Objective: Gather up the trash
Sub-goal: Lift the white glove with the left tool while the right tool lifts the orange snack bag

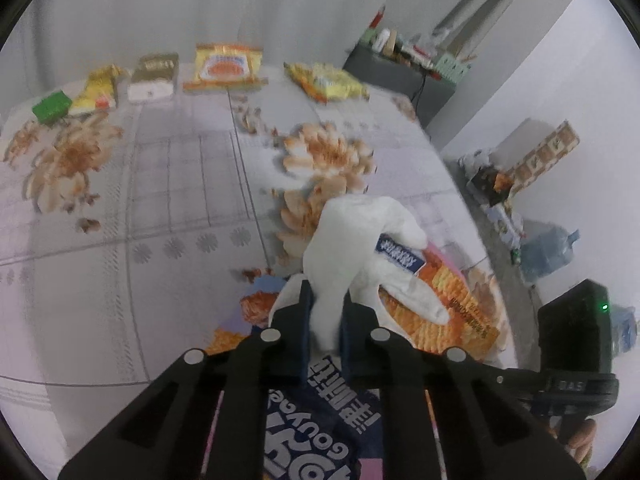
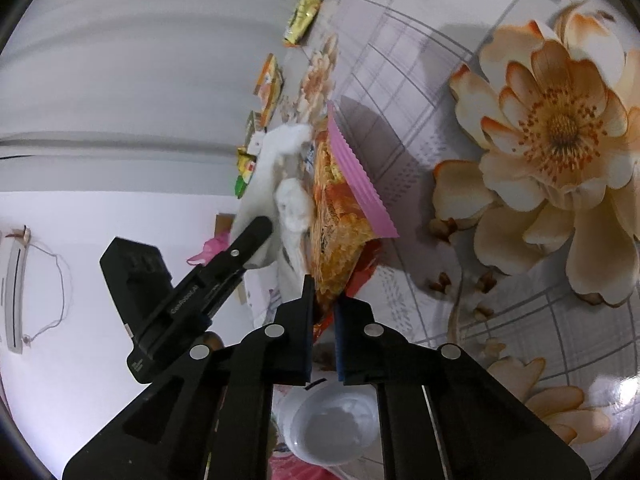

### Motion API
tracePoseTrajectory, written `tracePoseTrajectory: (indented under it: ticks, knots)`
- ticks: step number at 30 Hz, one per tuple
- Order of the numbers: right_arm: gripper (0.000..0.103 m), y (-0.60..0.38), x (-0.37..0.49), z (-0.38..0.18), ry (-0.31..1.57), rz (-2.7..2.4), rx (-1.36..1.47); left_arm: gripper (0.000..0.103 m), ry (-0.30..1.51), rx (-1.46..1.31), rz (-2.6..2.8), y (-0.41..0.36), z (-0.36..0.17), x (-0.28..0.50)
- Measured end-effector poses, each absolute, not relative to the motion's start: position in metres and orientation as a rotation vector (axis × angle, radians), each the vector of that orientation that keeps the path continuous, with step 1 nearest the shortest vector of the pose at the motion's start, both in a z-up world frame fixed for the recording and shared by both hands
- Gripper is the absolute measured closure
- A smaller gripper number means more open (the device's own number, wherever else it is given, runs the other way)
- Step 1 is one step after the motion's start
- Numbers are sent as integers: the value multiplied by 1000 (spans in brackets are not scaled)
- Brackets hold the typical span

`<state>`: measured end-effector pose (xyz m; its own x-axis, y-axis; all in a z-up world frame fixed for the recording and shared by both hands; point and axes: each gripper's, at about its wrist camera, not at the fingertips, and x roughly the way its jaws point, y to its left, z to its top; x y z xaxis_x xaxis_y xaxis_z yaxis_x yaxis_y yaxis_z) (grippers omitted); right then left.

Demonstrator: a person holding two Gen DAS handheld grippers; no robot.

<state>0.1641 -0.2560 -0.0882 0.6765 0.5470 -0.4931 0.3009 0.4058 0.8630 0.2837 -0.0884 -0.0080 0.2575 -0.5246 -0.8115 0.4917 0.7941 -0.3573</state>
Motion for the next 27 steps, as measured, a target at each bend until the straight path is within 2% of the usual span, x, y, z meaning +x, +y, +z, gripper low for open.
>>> tracePoseTrajectory:
  ticks: [12, 27]
  knots:
    - [101, -283, 155, -54, 747, 206, 1189, 93, 900, -202, -642, -24, 71, 276]
    - [101, -308, 159, -22, 616, 323, 1292, 93, 827, -274, -641, 2, 96, 260]
